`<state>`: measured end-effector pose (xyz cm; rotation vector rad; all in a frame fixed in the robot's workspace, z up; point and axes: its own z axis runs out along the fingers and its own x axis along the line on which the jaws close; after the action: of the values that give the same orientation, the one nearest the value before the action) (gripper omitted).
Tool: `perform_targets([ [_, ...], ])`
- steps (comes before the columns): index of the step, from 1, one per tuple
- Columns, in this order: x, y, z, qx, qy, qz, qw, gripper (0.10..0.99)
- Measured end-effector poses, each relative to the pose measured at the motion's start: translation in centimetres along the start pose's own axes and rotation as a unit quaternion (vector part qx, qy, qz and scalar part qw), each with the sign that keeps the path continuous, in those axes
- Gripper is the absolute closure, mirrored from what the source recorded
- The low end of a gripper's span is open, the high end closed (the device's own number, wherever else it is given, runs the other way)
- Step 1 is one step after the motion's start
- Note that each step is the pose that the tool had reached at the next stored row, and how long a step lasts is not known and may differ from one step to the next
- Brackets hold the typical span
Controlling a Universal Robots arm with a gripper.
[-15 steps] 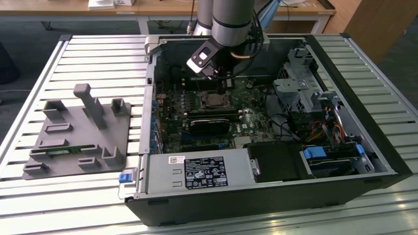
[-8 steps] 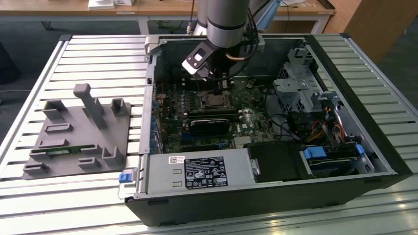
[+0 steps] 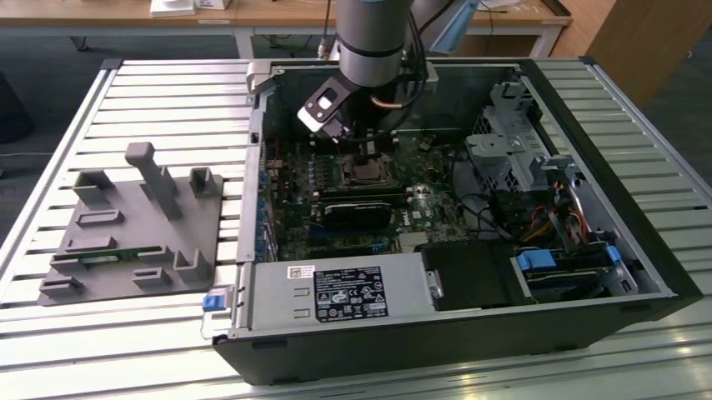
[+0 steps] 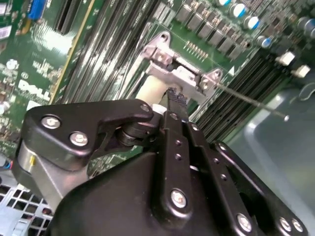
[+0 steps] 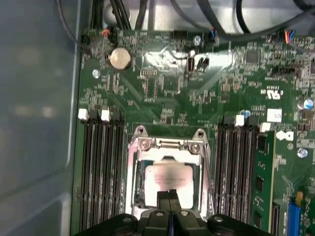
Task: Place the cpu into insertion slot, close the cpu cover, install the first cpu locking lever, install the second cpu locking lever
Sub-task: 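Close the cpu cover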
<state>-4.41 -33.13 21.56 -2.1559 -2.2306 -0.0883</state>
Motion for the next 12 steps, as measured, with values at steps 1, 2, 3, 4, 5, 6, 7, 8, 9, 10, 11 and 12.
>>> perform_targets([
  [1,0.0,-0.12,0.07,0.0,0.0,0.0,1.0,0.98],
  [2,0.0,-0.3,0.14,0.0,0.0,0.0,1.0,0.98],
  [3,0.0,-0.45,0.21,0.0,0.0001,0.0,1.0,0.98],
  [4,0.0,-0.59,0.3,0.0,0.0001,0.0,1.0,0.98],
  [5,0.0,-0.69,0.4,0.0,0.0,0.0,1.0,0.98],
  [6,-0.01,-0.76,0.55,0.0001,0.0,0.0,1.0,0.98],
  [7,-0.02,-0.78,0.71,0.0001,0.0,0.0,1.0,0.98],
  [8,-0.03,-0.8,0.86,0.0002,0.0001,0.0,1.0,0.98],
  [9,-0.04,-0.8,0.96,0.0001,0.0001,0.0,1.0,0.98],
  [10,-0.05,-0.81,0.99,0.0002,0.0001,0.0,1.0,0.98],
  [11,-0.05,-0.81,1.04,0.0002,0.0002,0.0,1.0,0.98],
  [12,-0.05,-0.81,1.13,0.0001,0.0004,0.0,1.0,0.98],
])
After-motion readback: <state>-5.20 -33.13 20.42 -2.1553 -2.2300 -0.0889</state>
